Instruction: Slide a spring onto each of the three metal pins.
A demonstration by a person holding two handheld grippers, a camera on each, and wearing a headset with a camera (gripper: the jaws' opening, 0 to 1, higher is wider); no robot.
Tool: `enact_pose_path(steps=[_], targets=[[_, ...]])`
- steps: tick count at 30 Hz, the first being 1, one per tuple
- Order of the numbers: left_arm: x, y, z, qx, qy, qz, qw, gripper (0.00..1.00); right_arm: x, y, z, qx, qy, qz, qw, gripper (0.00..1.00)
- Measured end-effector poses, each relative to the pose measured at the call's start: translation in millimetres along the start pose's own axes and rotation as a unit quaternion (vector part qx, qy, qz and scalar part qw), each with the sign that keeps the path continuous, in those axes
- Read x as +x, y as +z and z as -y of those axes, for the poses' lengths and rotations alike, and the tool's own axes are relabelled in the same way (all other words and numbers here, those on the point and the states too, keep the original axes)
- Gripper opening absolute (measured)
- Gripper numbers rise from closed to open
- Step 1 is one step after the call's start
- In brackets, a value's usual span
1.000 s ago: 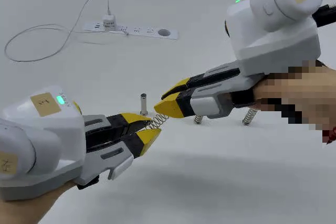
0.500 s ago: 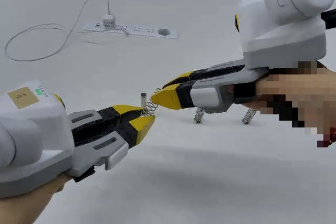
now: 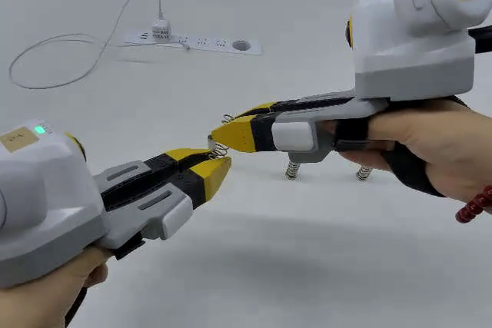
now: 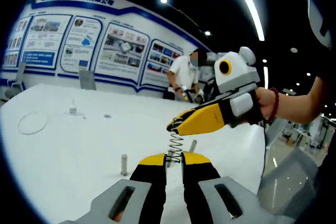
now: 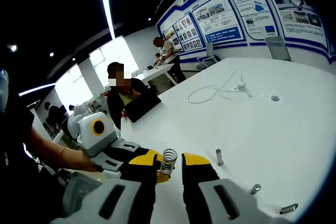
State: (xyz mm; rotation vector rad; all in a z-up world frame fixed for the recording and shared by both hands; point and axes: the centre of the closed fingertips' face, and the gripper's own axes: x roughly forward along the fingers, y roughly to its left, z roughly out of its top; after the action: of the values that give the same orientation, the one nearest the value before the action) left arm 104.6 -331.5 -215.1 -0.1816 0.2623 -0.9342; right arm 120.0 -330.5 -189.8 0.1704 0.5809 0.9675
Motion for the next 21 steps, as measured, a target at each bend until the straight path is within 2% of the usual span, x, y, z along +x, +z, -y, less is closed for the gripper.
enact_pose_path(steps=[5, 11, 17, 21], targets=[[1.0, 0.6, 2.0, 0.001, -0.003, -0.001, 1.0, 0.1, 1.7, 0.6, -0.8, 0.004, 0.0, 0.011, 0.9999, 0.13], [1.7, 1.0, 2.2, -0.004, -0.001, 0.0, 1.0, 0.1, 2.1, 1.5, -1.7, 0.01, 0.004, 0.015, 0.9998, 0.12], [2.2, 1.8, 1.1, 0.006, 0.002, -0.004, 1.0, 0.11, 2.2, 2.6, -0.4, 0.021, 0.006, 0.019, 0.9996, 0.11], [2.7, 1.7, 0.0, 0.022, 0.005, -0.012, 0.9997, 0.11, 2.4, 2.6, -0.4, 0.026, 0.007, 0.02, 0.9994, 0.11]])
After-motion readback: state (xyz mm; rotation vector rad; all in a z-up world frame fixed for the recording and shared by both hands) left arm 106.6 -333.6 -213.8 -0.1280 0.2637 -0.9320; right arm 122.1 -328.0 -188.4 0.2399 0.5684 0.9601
